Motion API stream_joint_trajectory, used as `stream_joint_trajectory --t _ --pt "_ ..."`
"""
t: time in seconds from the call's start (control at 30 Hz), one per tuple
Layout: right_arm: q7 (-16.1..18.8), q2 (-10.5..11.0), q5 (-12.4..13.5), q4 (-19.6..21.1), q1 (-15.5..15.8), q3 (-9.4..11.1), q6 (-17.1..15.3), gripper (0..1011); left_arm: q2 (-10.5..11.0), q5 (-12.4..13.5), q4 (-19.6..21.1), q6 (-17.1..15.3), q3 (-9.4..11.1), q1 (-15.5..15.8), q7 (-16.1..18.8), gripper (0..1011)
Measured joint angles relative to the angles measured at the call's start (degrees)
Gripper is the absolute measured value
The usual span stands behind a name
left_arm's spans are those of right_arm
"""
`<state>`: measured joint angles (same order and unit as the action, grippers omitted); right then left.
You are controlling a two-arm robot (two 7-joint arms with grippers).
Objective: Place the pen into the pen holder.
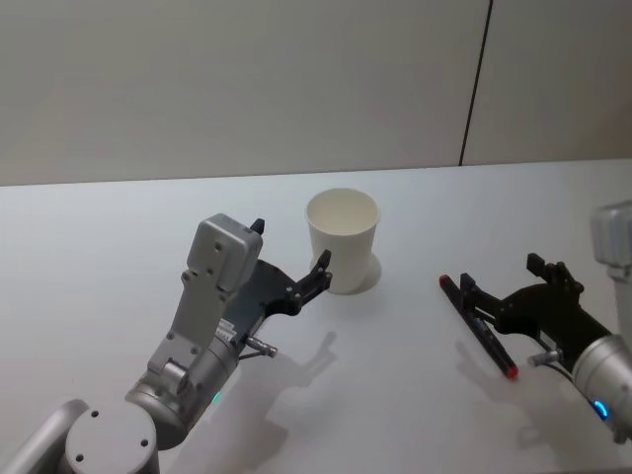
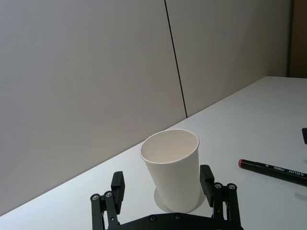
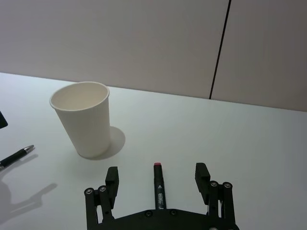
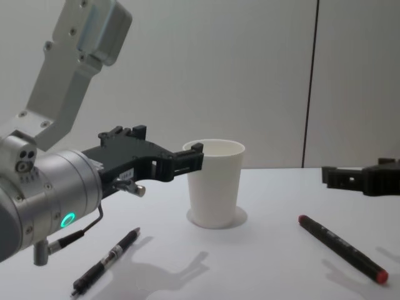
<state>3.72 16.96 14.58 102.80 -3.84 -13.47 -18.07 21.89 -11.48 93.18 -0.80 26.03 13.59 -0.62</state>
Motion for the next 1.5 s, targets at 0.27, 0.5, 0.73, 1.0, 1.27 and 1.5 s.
stream_joint_trajectory --t 0.27,0.5,0.73,1.0,1.27,1.5 --pt "2.04 -1.32 -1.63 -0.41 -3.68 -0.39 -8.15 1001 0.00 0.00 0.00 0.00 0.00 0.00 0.00 1000" --pt "4.65 -2.32 -2.76 -1.72 -7.00 -0.57 -14.46 1001 0.00 0.00 0.00 0.00 0.00 0.00 0.00 1000" --pt "7.88 -3.09 -4.50 -3.71 -10.78 -0.76 -20.29 1001 0.00 0.00 0.00 0.00 0.00 0.00 0.00 1000" --pt "11.65 -3.78 -6.60 -6.90 -15.39 -0.84 -26.44 1001 0.00 0.00 0.00 0.00 0.00 0.00 0.00 999" --pt "14.72 -4.28 -8.44 -10.47 -19.26 -0.81 -30.72 1001 0.00 0.00 0.00 0.00 0.00 0.00 0.00 1000" --pt "17.22 -4.70 -10.24 -13.75 -22.41 -0.89 -33.51 1001 0.00 0.00 0.00 0.00 0.00 0.00 0.00 1000"
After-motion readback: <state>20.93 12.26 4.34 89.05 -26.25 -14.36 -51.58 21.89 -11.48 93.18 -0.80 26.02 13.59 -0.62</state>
